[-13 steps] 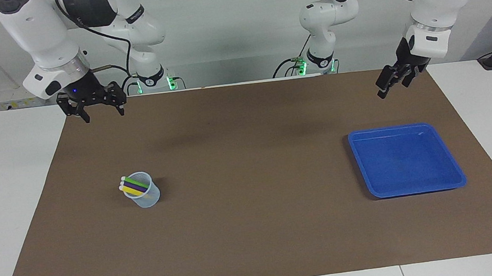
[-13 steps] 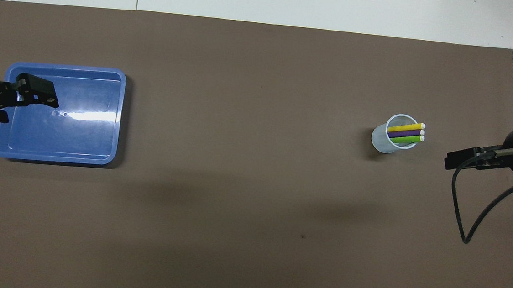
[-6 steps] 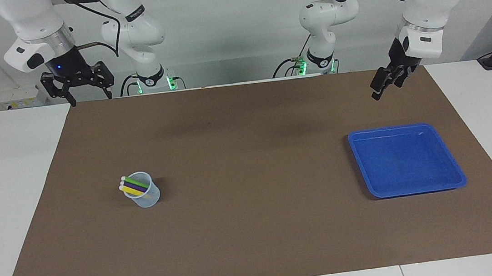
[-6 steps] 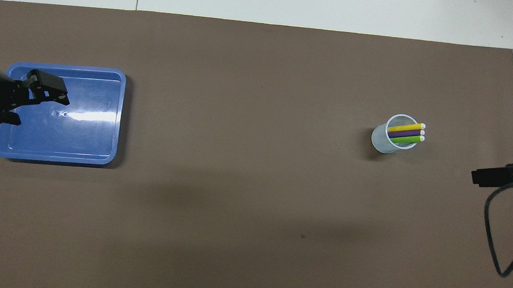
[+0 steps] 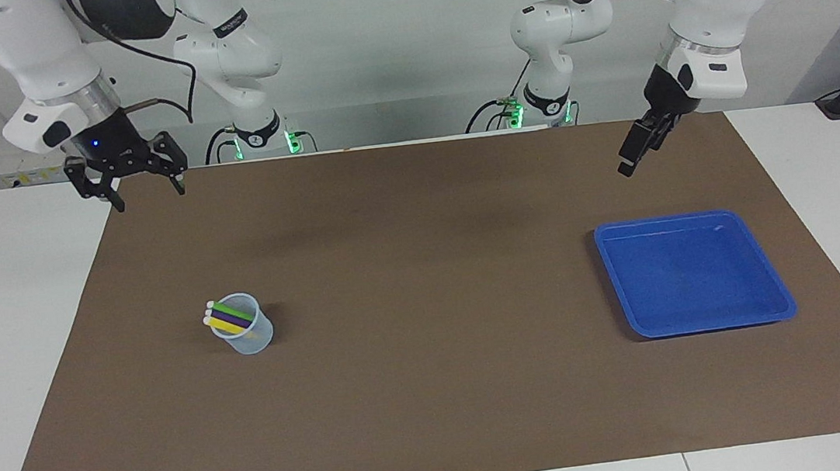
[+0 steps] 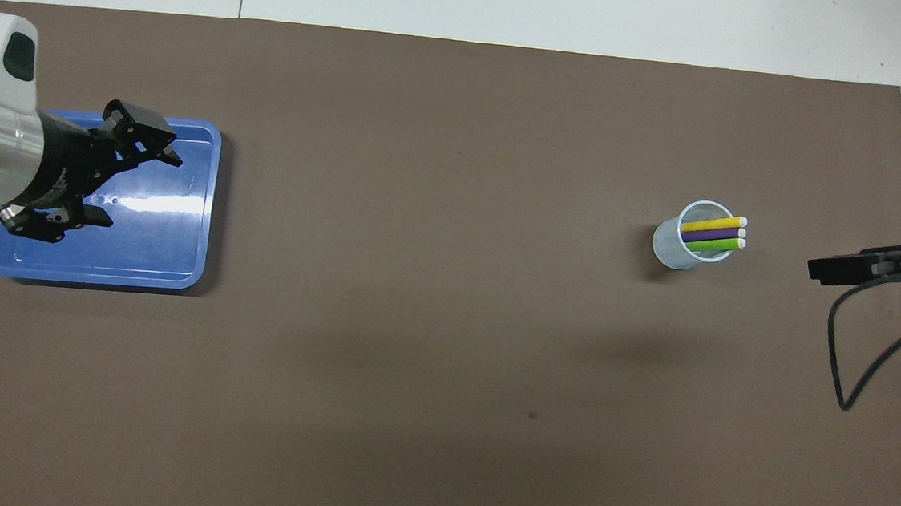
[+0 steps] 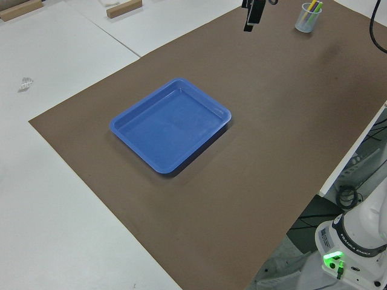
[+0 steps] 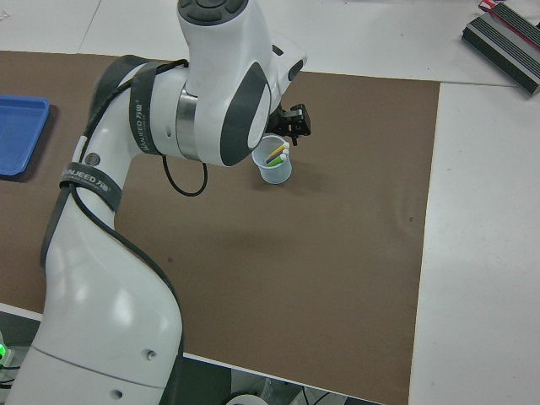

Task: Right arm passes pens to left for tray arrangement

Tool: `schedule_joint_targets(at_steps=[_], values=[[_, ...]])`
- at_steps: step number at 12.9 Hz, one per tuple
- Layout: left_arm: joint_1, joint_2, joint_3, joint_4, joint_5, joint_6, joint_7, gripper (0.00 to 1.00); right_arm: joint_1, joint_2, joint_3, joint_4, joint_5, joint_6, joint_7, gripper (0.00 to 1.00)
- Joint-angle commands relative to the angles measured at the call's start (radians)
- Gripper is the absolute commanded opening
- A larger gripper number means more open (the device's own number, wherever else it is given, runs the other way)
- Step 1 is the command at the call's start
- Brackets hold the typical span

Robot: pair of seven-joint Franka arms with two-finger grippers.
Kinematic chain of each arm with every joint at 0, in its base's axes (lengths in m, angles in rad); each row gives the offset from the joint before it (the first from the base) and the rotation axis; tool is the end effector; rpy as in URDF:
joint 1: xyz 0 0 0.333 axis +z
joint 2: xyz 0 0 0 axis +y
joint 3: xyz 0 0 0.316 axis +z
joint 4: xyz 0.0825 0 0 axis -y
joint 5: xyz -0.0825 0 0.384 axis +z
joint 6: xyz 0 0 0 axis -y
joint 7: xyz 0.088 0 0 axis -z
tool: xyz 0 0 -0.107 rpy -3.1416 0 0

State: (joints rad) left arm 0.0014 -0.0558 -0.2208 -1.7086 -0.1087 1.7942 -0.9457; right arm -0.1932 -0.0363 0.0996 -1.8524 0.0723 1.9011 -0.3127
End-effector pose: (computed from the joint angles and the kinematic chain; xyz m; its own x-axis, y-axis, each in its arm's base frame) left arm 0.5408 -0.1333 0.6100 0.7366 0.6763 0.0033 0.6662 -0.7265 0.1685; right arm 0.5585 -0.0464 0.5395 0.9758 0.1945 0.1004 0.1990 -0.9793 -0.0374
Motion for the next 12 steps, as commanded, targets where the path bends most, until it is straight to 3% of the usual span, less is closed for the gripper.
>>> schedule_joint_targets(at_steps=[1,3,8,12], values=[[-0.033,-0.009,0.003,0.003,-0.011,0.031,-0.128,1.00,-0.005,0.131,0.011,0.021,0.038,0.087,-0.025,1.00],[-0.053,-0.009,0.001,0.004,-0.019,0.034,-0.192,1.00,-0.005,0.203,0.009,0.032,0.098,0.136,-0.048,1.00],[-0.047,-0.013,0.006,0.004,-0.020,0.031,-0.254,1.00,-0.017,0.259,0.009,0.030,0.129,0.193,-0.109,0.99],[-0.060,-0.016,0.003,-0.006,-0.020,0.036,-0.277,1.00,-0.003,0.311,0.011,0.030,0.129,0.286,-0.108,0.83]])
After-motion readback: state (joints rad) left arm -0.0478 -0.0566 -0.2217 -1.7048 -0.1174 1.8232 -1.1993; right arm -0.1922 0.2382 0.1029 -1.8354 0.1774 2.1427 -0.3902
